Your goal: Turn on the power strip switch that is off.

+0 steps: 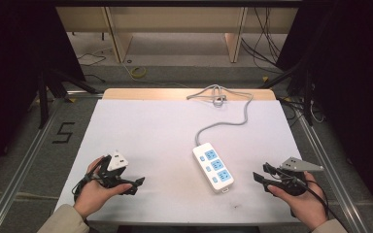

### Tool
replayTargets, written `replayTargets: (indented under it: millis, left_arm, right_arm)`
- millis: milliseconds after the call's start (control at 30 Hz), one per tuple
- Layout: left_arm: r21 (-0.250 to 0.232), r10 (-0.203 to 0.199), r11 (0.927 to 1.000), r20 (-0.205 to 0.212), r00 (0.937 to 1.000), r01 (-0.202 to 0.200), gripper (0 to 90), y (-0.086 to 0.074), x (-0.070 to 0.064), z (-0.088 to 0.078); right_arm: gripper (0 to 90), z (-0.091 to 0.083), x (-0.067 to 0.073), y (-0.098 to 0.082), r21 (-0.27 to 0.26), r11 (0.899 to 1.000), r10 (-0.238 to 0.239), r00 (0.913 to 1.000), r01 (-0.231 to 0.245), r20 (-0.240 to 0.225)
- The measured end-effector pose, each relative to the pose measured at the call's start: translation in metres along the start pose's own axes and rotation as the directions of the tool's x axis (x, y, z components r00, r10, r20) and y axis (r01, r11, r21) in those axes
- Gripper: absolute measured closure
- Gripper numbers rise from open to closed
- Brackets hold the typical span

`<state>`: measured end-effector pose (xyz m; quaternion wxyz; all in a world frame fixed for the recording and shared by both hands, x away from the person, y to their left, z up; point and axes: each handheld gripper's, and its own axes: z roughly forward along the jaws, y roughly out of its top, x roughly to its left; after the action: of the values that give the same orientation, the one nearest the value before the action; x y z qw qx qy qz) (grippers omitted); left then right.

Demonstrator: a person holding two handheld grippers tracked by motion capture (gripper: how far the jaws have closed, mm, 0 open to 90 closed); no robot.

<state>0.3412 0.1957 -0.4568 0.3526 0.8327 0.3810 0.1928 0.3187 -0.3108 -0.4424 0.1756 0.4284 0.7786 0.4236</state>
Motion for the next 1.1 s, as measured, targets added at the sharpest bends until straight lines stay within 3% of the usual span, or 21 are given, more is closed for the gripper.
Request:
replayTargets:
  millis: [233, 300, 333, 400, 1100]
  left_arm:
    - [-0.001, 0.005, 1.0000, -0.012, 0.9999, -0.005, 6.7, 0.000, 0.000, -0.002]
    - [-0.008, -0.001, 1.0000, -0.014, 0.9999, 0.001, 6.9, 0.000, 0.000, -0.002]
    - [-0.008, -0.003, 1.0000, -0.010, 0.9999, 0.003, 7.0, 0.000, 0.000, -0.002]
    - [-0.005, -0.003, 1.0000, -0.009, 1.0000, 0.003, 7.1, 0.000, 0.001, -0.001]
    - [0.002, -0.011, 0.9999, -0.015, 0.9998, 0.011, 7.8, 0.000, 0.002, 0.000]
  right_arm:
    - [73.7, 0.000, 0.003, 0.002, 0.052, 0.997, -0.060, 0.9981, 0.060, 0.009]
    - [77.3, -0.001, 0.003, 0.002, 0.050, 0.997, -0.063, 0.9979, 0.062, 0.013]
    - [85.2, -0.003, 0.004, 0.004, 0.053, 0.996, -0.071, 0.9972, 0.070, 0.023]
    - [89.8, -0.003, 0.004, 0.004, 0.058, 0.996, -0.072, 0.9969, 0.070, 0.032]
    - [90.0, 0.001, 0.013, 0.015, 0.067, 0.995, -0.067, 0.9977, 0.067, -0.003]
